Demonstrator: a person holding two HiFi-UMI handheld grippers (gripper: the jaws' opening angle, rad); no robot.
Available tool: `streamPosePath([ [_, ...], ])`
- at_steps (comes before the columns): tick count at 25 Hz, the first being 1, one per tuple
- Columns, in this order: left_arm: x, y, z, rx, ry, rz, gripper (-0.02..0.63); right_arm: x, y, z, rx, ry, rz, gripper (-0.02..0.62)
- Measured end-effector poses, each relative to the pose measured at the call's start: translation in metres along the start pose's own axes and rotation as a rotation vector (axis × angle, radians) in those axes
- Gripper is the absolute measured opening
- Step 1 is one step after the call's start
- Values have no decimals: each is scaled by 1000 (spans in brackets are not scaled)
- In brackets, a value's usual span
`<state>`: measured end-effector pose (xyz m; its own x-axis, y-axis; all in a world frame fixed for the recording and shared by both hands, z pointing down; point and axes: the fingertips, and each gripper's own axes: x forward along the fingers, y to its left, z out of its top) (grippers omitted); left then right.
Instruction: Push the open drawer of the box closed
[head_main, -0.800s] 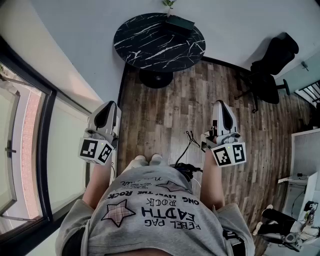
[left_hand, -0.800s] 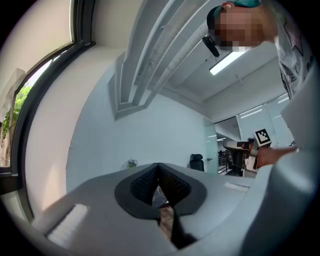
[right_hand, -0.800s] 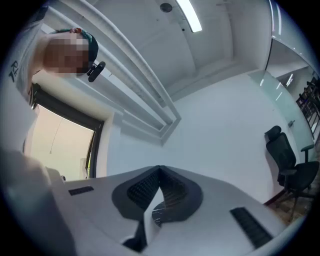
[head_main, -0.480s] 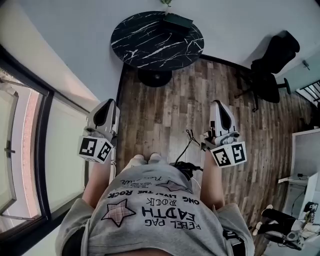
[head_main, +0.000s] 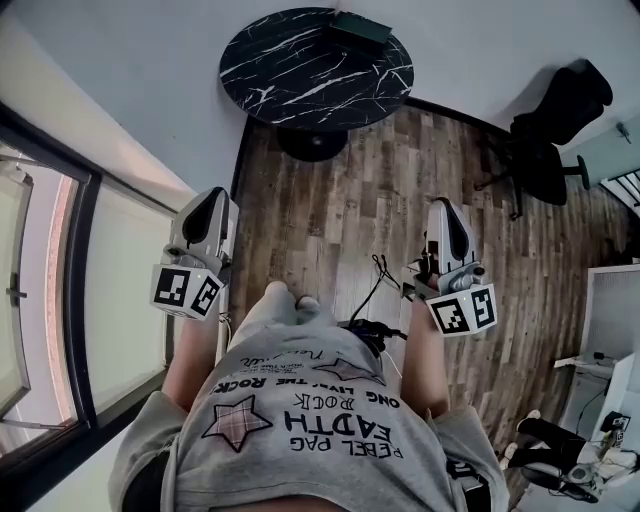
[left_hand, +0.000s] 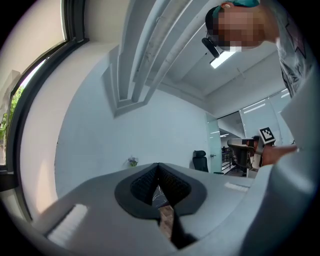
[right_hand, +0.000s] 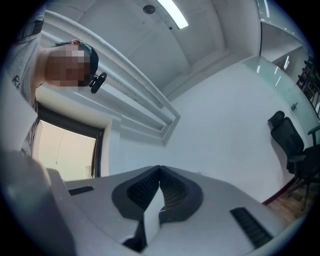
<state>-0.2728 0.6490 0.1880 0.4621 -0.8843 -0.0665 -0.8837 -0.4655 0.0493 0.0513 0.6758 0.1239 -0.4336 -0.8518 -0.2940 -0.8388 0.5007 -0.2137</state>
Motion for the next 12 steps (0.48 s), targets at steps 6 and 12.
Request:
streamPosePath([
  [6,33,4,-6,4,9,-13,9,19,-25,-4,28,2,-9,12],
  [12,94,21,-8,-5,-21,-61,9,56,-49,-4,-14,3,-26,12],
])
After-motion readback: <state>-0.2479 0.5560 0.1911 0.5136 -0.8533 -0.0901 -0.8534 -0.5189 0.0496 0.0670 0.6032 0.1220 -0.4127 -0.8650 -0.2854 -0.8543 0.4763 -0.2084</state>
